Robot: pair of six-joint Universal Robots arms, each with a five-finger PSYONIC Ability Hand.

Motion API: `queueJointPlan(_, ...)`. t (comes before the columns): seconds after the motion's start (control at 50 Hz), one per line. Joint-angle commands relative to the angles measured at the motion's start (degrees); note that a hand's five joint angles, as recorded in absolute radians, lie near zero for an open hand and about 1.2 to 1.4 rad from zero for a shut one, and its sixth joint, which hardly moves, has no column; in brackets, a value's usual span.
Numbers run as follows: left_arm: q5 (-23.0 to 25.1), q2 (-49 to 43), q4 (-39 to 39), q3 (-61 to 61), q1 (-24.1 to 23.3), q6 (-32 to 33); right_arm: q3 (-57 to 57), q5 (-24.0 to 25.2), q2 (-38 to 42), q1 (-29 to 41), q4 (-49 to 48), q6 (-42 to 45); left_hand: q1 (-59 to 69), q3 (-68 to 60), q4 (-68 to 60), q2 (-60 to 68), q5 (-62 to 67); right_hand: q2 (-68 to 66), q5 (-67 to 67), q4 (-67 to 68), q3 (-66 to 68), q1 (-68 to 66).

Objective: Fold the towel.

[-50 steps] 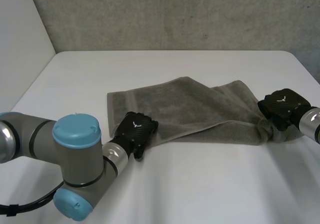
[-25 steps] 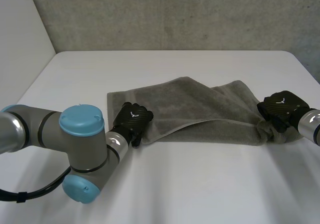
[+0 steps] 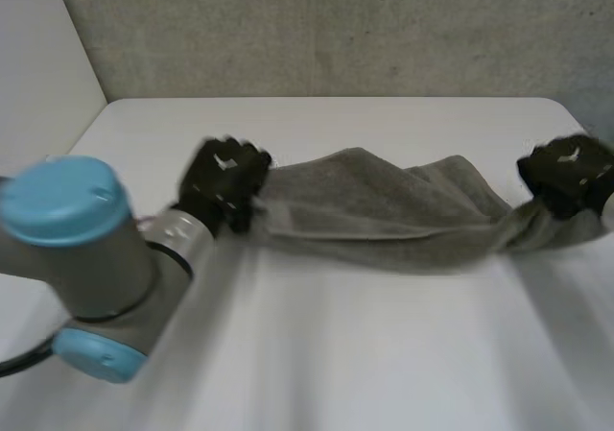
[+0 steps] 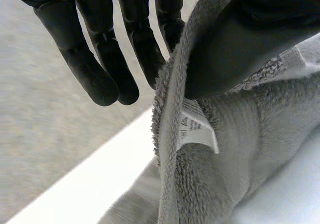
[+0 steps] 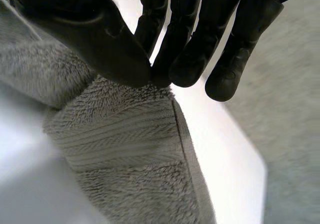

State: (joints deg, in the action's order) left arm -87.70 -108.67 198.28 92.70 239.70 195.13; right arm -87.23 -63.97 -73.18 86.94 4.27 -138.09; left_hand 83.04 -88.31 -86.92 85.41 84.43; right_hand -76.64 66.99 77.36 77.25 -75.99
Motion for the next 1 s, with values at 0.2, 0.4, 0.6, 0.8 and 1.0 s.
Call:
queueJointPlan(0.2, 1.1, 19.3, -2.9, 8.7, 13.6, -9.8, 2.9, 8.7, -13.5, -3.4, 15.3, -6.1, -3.0, 8.3, 6.9, -5.4, -14.4, -3.4, 3.0, 2.6, 2.8, -4.0)
queueJointPlan(0.4, 6.0, 21.2, -6.2, 16.3, 19.8, -12.1, 2.9, 11.3, -13.5, -4.5, 25.1, 1.3, -3.0, 8.3, 6.9, -5.4, -14.4, -3.4, 3.0, 2.6, 2.8, -4.0)
queueJointPlan(0.6, 9.0, 19.5, -6.5, 18.6, 23.0, -12.8, 4.1, 11.7, -7.3, -3.9, 28.9, 9.0, -3.0, 8.3, 6.9, -5.4, -14.4, -3.4, 3.0, 2.6, 2.8, -4.0)
queueJointPlan(0.8, 7.7, 4.9, -5.5, 11.0, 20.6, -12.7, 10.8, 7.8, 6.9, 4.4, 21.9, 8.8, -3.0, 8.3, 6.9, -5.4, -14.4, -3.4, 3.0, 2.6, 2.8, -4.0)
queueJointPlan(1.0, 0.0, -8.8, -6.1, -3.3, 19.0, -12.8, 17.3, -1.5, 16.5, 10.0, 2.1, 9.2, -3.0, 8.3, 6.9, -5.4, -14.4, -3.4, 3.0, 2.6, 2.8, -4.0)
